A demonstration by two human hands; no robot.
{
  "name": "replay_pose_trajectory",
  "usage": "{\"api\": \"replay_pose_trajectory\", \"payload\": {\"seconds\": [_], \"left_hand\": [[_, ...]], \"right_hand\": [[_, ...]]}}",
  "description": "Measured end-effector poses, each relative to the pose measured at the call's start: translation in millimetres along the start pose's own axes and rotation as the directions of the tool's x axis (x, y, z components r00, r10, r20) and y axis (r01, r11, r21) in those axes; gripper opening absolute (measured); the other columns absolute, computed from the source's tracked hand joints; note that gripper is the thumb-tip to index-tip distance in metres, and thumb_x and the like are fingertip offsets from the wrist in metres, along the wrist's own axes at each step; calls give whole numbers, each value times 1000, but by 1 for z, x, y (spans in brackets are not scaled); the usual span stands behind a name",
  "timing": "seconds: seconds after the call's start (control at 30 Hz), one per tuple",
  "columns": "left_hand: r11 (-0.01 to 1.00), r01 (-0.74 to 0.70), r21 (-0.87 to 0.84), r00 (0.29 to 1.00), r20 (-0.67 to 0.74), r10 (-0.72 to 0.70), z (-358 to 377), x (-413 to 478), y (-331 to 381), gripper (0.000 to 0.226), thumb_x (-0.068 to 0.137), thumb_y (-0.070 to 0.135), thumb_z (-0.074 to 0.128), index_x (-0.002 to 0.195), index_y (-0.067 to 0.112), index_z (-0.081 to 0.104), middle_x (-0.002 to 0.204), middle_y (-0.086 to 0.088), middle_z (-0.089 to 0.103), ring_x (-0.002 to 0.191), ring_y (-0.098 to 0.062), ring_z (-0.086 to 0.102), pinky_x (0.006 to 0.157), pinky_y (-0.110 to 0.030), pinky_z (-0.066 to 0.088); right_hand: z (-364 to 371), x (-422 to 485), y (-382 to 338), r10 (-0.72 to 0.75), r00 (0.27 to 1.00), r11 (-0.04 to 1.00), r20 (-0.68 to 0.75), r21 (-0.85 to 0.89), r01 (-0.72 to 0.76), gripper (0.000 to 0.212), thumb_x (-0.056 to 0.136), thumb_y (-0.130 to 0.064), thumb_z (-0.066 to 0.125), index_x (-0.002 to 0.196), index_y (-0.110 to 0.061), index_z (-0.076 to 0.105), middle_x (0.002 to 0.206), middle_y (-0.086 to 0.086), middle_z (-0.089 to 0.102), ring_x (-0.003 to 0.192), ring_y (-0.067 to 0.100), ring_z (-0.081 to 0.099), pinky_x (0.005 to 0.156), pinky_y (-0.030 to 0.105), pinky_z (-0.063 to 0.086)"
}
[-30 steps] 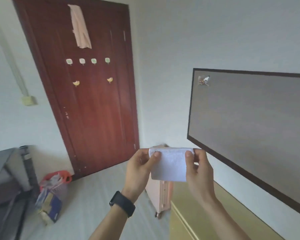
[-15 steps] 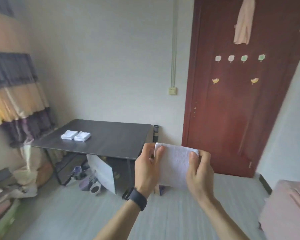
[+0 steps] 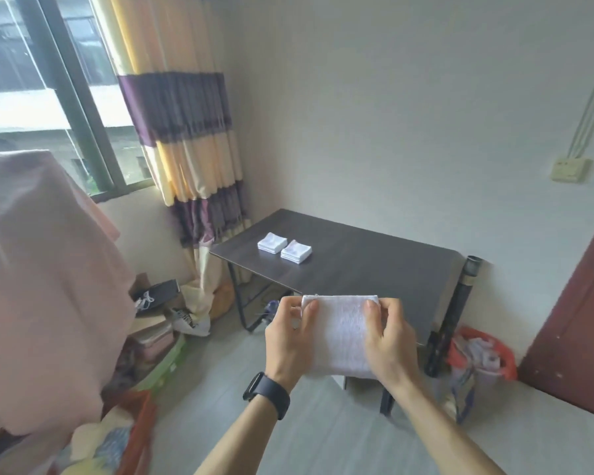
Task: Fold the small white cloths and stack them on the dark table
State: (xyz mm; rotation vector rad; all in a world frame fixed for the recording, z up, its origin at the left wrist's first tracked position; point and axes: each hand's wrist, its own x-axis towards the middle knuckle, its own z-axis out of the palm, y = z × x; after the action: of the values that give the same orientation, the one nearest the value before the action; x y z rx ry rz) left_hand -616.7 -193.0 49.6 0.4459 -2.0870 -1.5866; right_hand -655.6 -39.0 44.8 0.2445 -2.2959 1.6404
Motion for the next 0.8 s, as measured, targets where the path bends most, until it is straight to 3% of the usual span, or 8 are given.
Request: {"api": "replay_pose_trajectory", "payload": {"seconds": [0.2,0.43,0.6,0.7,0.8], "left_hand": [[995,92,38,985,-153,-86,-12,120,-41,17,92,39,64,85,24,62,80,10,67,70,2,58,60,-10,42],[972,229,58,943,-262,-206,-37,248,-95,19,91,38,66,82,23,64,77,9,67,64,10,55,58,-8,41],[958,278,65,929,-271,-252,-60,361,-151,22,90,44,65,81,23,65,78,9,68,66,2,56,59,-9,41],[957,286,43,935,-229,-269,-74,430,-179,23,91,47,63,84,26,68,80,13,70,69,8,58,59,-6,40],[952,306,24,937,-183,-297,-83,493,-202,27,91,51,61,82,26,70,79,15,71,71,9,59,60,-5,41]], "right_hand": [[115,95,28,28,990,998,140,48,-35,19,101,-35,47,90,-20,50,82,-10,64,80,-2,58,60,18,40],[242,184,45,37,957,997,288,60,-57,15,102,-29,47,93,-18,51,88,-19,63,84,-11,56,64,6,39],[353,248,67,74,952,997,298,3,-78,18,102,-37,45,94,-21,50,83,-11,64,81,7,59,67,30,45],[414,283,78,79,959,997,274,2,-83,16,102,-31,46,95,-18,50,80,-9,63,81,1,58,63,16,42],[463,317,85,125,958,992,257,-6,-128,15,103,-28,45,94,-17,50,79,-7,63,80,0,57,61,11,41]]}}
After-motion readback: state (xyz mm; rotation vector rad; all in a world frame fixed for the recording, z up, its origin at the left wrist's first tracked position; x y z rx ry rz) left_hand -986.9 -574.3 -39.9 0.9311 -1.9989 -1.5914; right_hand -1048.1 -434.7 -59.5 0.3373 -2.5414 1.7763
